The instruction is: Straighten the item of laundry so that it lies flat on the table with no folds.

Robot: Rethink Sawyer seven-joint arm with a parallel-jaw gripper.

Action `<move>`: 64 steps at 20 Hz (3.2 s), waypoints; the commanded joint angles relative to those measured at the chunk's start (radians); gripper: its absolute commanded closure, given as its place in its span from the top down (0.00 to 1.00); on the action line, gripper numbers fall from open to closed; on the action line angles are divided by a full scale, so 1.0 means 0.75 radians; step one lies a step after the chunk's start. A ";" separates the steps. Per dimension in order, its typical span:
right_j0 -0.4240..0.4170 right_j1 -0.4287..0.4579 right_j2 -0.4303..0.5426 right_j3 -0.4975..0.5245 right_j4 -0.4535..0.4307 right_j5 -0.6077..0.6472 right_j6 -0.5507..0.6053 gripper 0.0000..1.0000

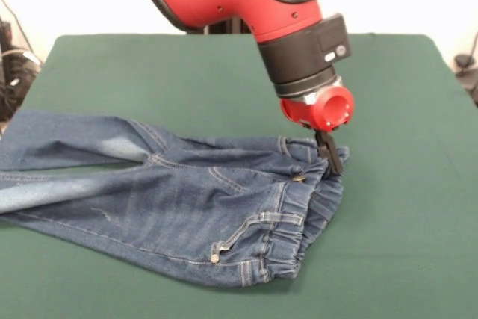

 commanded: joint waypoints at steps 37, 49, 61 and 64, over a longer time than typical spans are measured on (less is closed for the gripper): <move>0.230 -0.033 0.247 0.145 0.104 -0.148 0.265 0.00; 0.365 0.022 0.156 -0.002 0.225 -0.158 0.243 0.00; 0.564 0.131 -0.208 -0.167 0.384 0.108 0.137 0.00; 0.582 0.119 -0.239 -0.178 0.410 0.176 0.135 0.00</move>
